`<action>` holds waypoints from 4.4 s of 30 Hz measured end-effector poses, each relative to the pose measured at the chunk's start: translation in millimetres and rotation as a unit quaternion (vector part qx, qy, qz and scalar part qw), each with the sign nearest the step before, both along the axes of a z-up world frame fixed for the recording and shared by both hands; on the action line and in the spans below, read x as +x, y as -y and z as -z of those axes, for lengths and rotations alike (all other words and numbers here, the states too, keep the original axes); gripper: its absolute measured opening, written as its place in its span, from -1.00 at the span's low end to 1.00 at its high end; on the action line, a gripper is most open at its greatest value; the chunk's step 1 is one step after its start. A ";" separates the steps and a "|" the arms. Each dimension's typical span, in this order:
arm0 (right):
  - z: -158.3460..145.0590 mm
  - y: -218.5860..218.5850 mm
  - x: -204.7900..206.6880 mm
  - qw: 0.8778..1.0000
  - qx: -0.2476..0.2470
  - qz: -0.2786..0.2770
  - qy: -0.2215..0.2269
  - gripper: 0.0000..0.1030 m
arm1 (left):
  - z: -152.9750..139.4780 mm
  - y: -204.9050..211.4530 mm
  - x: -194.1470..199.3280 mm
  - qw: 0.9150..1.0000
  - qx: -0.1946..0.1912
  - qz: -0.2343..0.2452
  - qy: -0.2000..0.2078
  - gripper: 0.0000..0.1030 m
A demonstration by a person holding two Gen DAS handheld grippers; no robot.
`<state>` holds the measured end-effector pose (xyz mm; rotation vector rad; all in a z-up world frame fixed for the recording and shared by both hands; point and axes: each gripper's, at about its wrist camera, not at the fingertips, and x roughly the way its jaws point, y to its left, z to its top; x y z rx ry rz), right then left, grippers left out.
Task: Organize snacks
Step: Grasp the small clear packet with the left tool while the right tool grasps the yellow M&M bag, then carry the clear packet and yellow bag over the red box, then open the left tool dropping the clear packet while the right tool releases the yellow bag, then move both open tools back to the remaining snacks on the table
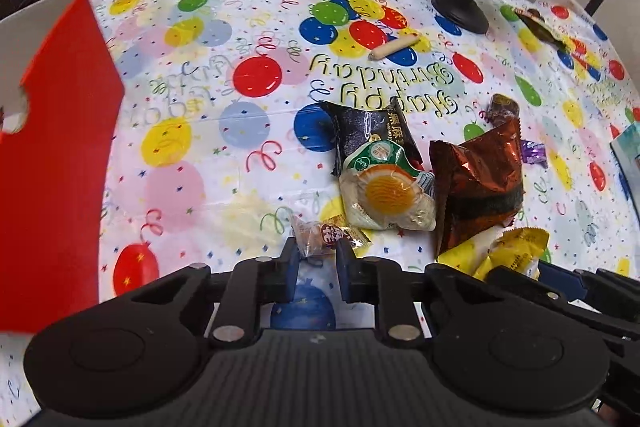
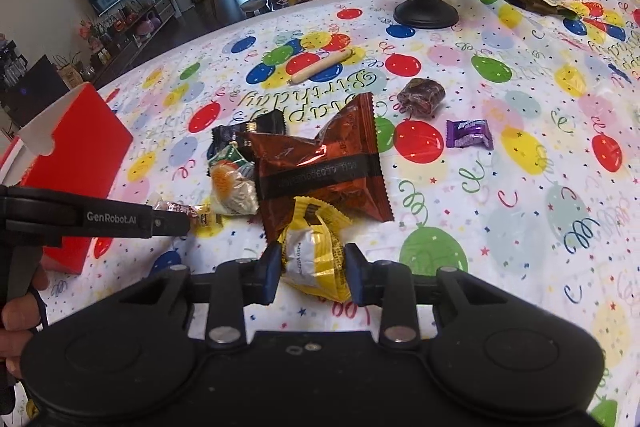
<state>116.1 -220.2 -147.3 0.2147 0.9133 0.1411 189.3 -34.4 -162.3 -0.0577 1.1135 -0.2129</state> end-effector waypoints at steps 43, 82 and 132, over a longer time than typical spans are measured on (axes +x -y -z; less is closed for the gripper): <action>-115.3 -146.2 -30.8 0.988 -0.001 -0.091 0.124 -0.39 | -126.3 -164.8 -96.8 0.987 -0.035 -0.099 0.118 -0.62; -62.8 -340.5 48.1 0.985 -0.062 -0.153 0.043 -0.38 | -64.9 -335.2 -31.1 0.991 0.009 -0.125 0.051 -0.62; -120.8 -294.0 -15.4 0.994 -0.013 -0.074 0.085 0.17 | -123.7 -300.0 -70.7 0.990 -0.015 -0.066 0.128 -0.12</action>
